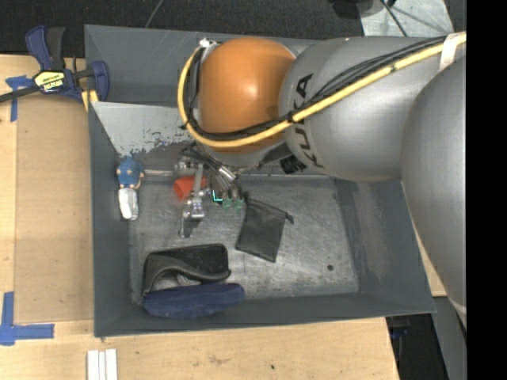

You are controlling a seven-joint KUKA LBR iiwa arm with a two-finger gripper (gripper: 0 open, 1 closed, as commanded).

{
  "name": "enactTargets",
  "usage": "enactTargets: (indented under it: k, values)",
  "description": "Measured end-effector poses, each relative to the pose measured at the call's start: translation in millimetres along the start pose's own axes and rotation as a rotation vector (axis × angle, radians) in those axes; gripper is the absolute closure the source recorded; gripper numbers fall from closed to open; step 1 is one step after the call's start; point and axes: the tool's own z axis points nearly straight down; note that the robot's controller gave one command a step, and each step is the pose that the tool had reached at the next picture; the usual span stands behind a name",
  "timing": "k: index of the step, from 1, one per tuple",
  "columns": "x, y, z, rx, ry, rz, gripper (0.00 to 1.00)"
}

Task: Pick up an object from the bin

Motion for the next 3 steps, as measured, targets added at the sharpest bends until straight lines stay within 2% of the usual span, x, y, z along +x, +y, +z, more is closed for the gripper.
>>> enactTargets:
  k: [1,2,3]
  values:
    - [-28.7,-80,43,0.003,-0.006,-0.242,0.0]
    - [5.6,-138,97,0.002,-0.003,-0.526,0.0]
    - [-16.7,-174,118,-0.005,-0.011,-0.302,0.0]
